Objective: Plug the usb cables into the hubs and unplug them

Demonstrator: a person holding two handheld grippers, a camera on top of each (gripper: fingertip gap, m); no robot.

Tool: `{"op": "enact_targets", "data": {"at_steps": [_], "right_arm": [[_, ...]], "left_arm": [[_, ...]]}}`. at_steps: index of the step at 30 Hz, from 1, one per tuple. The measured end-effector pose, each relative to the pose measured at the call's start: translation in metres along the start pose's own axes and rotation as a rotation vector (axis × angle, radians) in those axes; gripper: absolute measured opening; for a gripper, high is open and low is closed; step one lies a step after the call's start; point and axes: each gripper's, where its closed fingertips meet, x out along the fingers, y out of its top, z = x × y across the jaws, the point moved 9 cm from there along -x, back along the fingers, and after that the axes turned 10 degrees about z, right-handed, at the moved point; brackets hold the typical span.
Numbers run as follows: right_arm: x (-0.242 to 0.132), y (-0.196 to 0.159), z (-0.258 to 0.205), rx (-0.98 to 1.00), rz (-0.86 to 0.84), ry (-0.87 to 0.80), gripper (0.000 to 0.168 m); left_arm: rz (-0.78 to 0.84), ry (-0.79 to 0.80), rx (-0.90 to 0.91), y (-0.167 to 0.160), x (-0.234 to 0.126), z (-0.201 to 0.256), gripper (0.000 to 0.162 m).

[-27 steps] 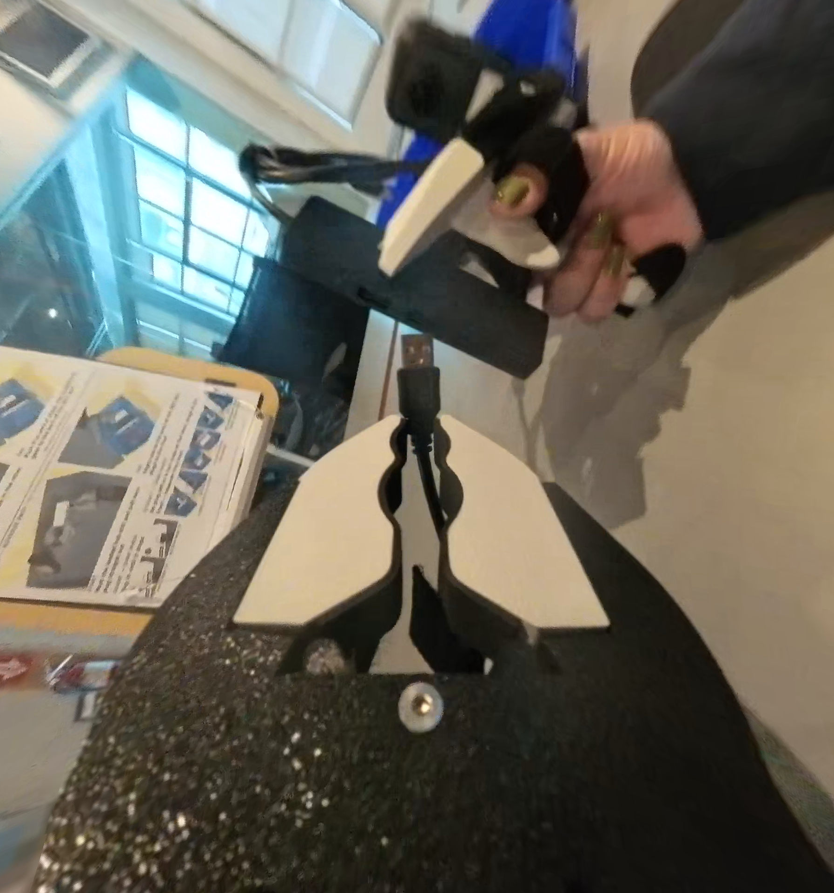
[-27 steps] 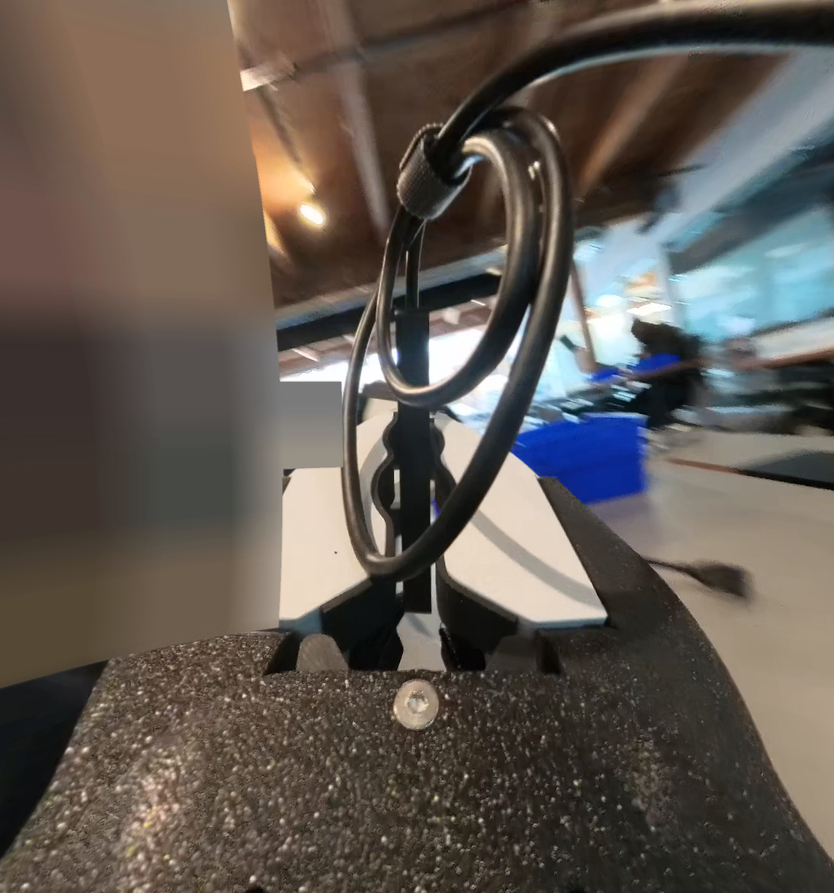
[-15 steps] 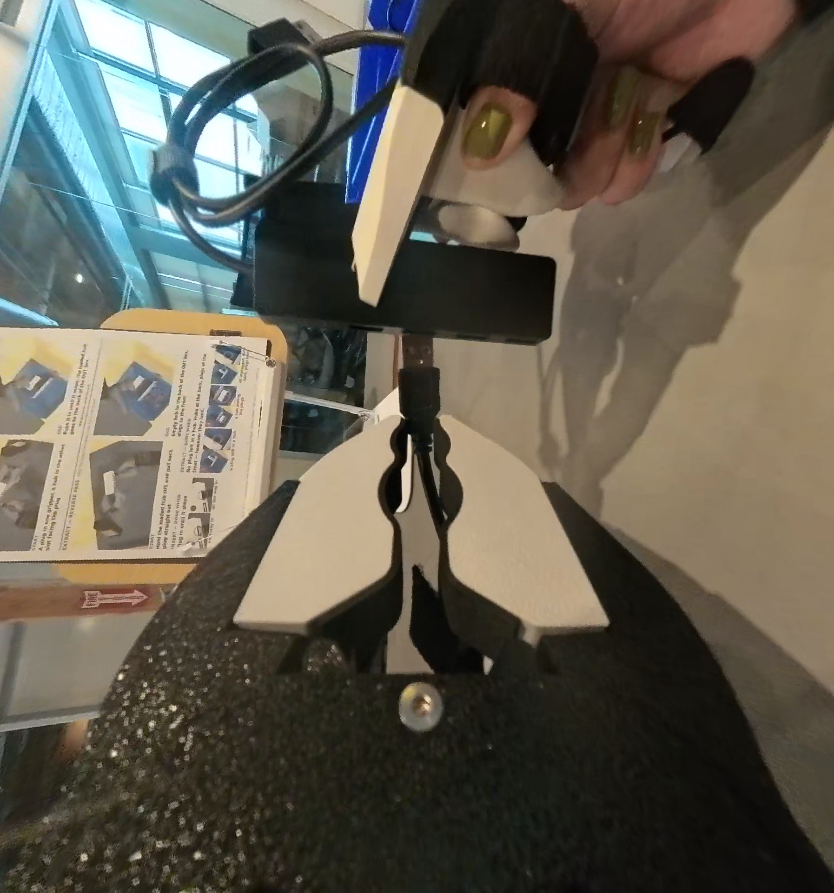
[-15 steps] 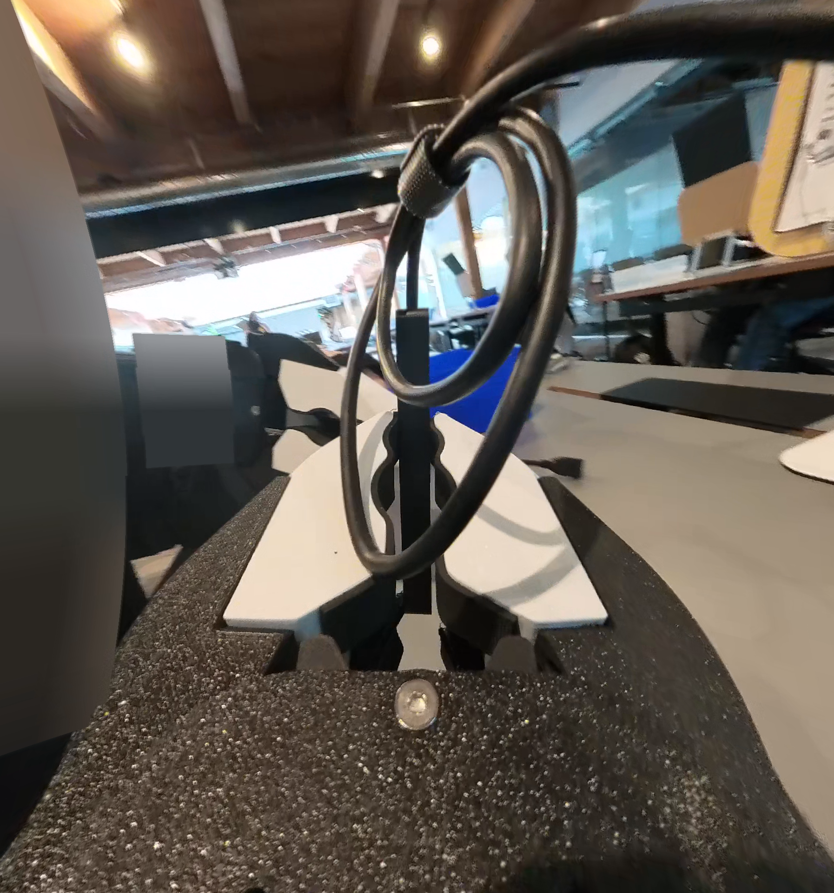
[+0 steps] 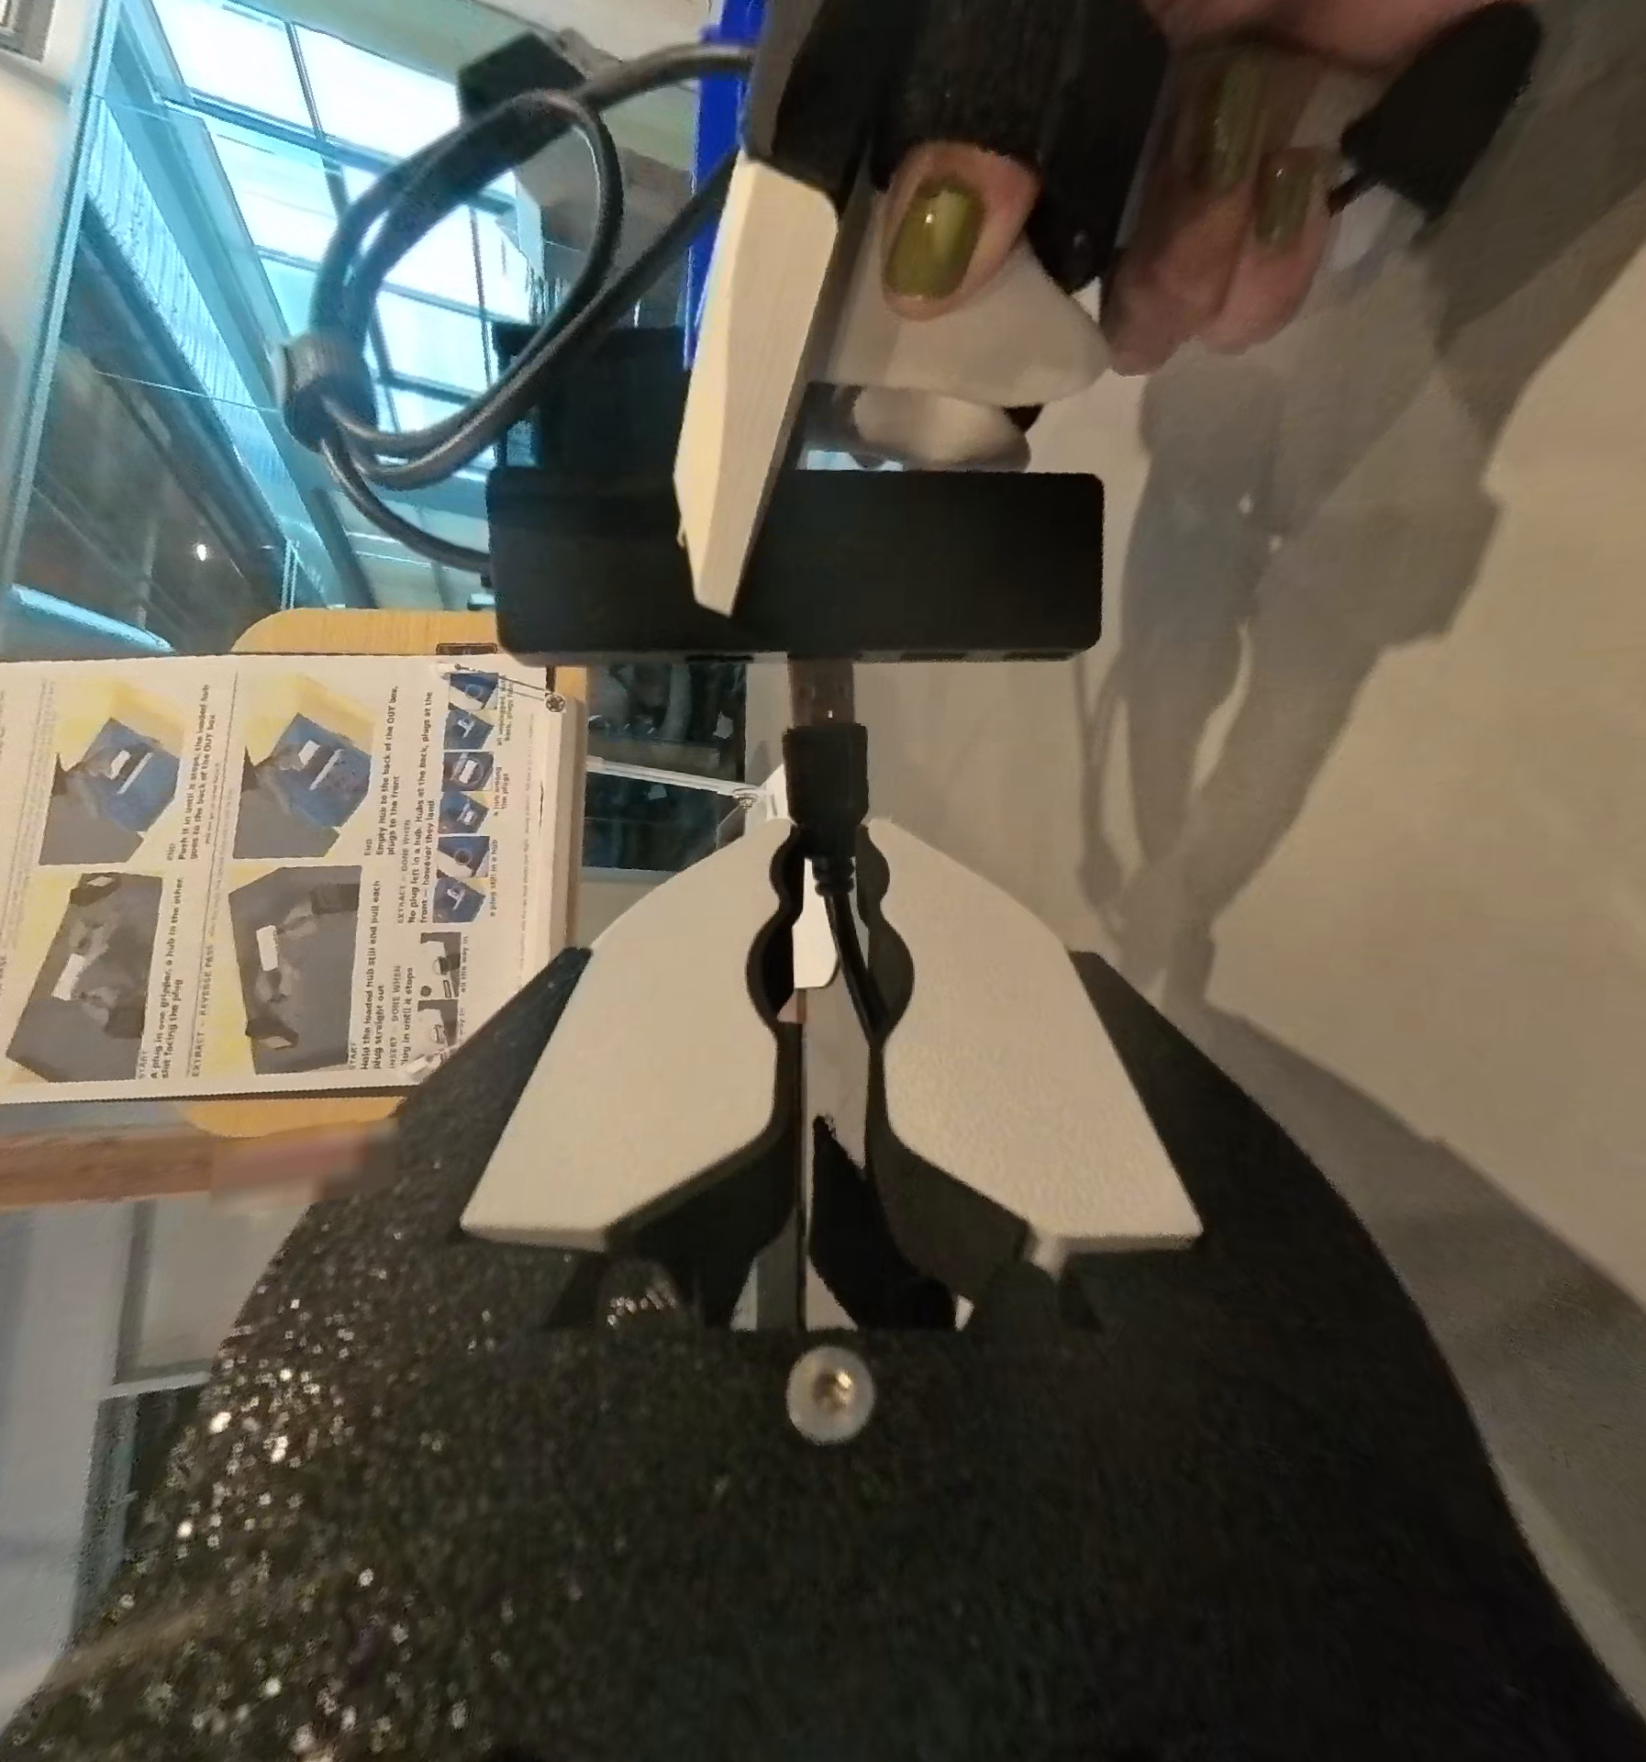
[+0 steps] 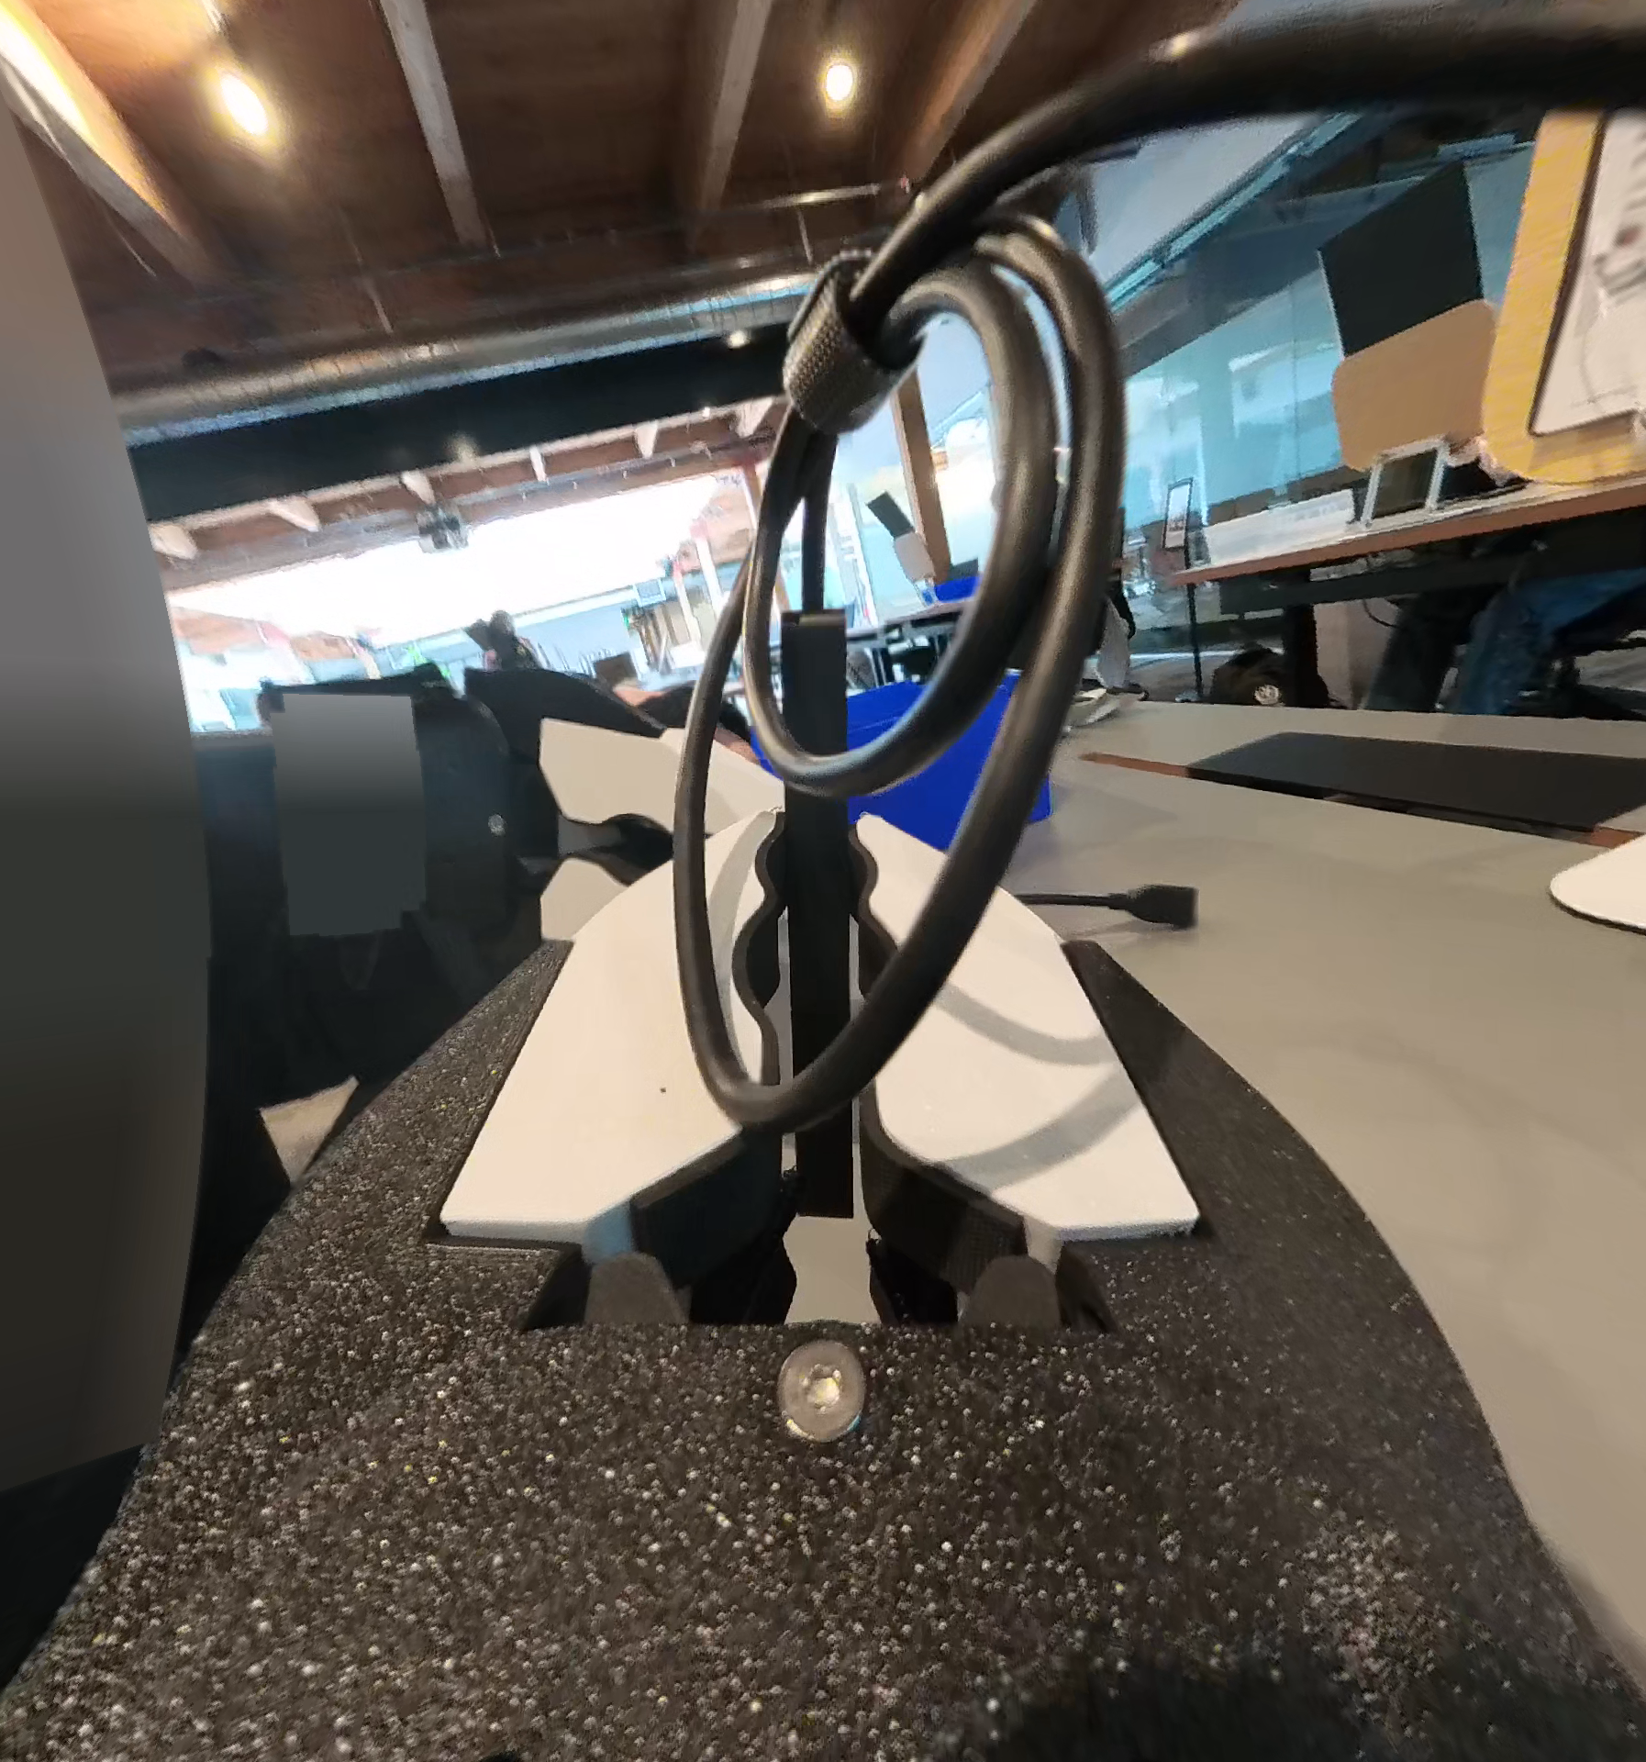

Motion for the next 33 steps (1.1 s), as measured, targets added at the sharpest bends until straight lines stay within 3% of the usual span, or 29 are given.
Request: {"op": "enact_targets", "data": {"at_steps": [18,29,33], "right_arm": [[0.0031,-0.0017,0.0032,0.012,0.009,0.016,0.011],[0.0056,-0.0028,-0.0008,-0.115,-0.01,-0.072,0.011],[0.0043,-0.0033,0.0,-0.082,0.013,-0.064,0.011]], "left_arm": [[-0.098,-0.03,0.006,0.0057,0.0023,-0.0001,0.01],[-0.171,-0.011,-0.056,0.0065,0.0068,0.0012,0.009],[-0.197,0.016,0.022,0.0099,0.0072,0.0027,0.01]]}}
